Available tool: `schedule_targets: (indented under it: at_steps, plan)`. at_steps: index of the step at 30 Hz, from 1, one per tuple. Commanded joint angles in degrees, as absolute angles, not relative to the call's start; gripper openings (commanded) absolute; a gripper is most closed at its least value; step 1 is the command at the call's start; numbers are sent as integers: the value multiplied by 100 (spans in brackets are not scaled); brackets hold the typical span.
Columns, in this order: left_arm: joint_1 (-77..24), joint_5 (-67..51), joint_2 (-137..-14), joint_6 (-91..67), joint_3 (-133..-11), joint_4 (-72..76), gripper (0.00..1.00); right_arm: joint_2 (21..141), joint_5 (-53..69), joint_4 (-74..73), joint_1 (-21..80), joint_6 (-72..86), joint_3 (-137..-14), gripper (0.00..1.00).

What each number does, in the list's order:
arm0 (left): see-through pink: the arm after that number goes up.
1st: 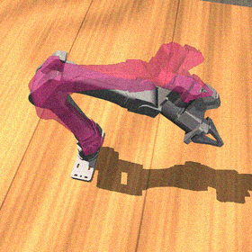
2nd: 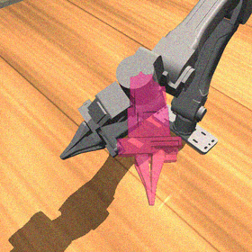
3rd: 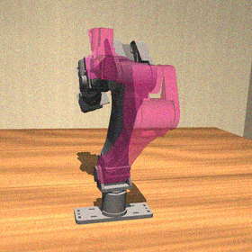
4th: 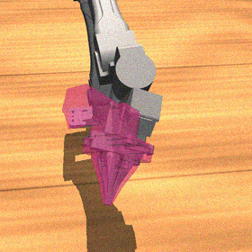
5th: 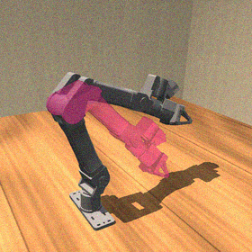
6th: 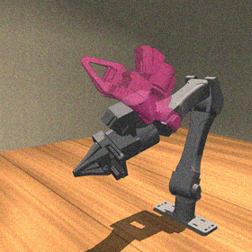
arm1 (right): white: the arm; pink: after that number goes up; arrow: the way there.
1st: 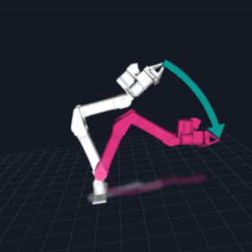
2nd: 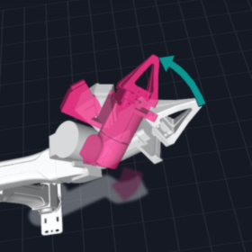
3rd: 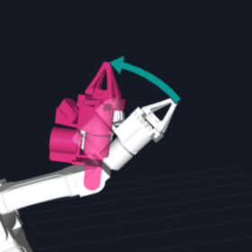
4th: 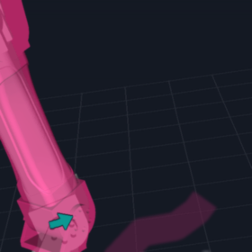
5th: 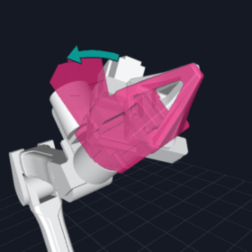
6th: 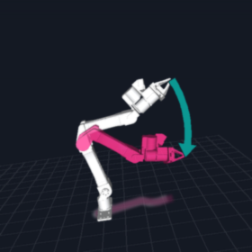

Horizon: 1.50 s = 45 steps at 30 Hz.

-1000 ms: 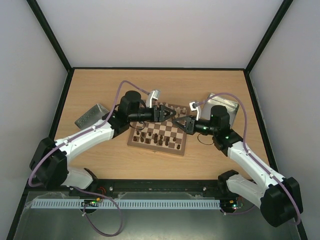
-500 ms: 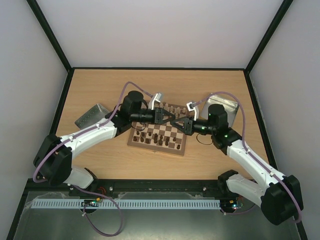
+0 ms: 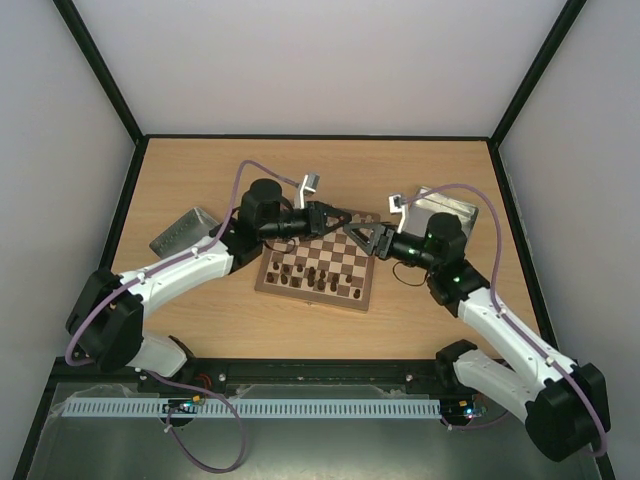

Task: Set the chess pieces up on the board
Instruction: Place the chess piece on the chessboard.

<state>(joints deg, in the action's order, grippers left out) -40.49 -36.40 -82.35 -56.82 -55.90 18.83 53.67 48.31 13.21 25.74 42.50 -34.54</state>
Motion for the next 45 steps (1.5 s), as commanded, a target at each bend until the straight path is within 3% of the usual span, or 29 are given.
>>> schedule_targets:
  at_steps: [1, 6, 10, 26, 34, 43, 45]
  plan:
    - [-3998, -3097, -8137, -7076, -5600, 2810, 3, 5054, 3899, 2642, 2583, 5432, -3256, 56]
    - [-3960, -2628, -8190, -8079, -5747, 3095, 3, 4962, 2572, 2645, 2580, 6202, -3398, 63]
    - [-3955, -2368, -8231, -8854, -5649, 3248, 2, 5174, 2444, 3080, 2584, 7081, -3398, 64]
    - [-3981, -1968, -8288, -9738, -5443, 3257, 2, 6083, 3478, 2287, 2806, 6765, -4260, 48]
    - [-3999, -1958, -8269, -9784, -5374, 3230, 2, 6048, 3320, 2097, 2918, 6461, -4258, 24]
    - [-4025, -2072, -8320, -9887, -5289, 3333, 3, 6124, 3239, 1852, 2933, 6313, -4364, 5]
    - [-4025, -2111, -8340, -9909, -5259, 3399, 8, 6141, 3243, 1757, 2935, 6249, -4421, 2]
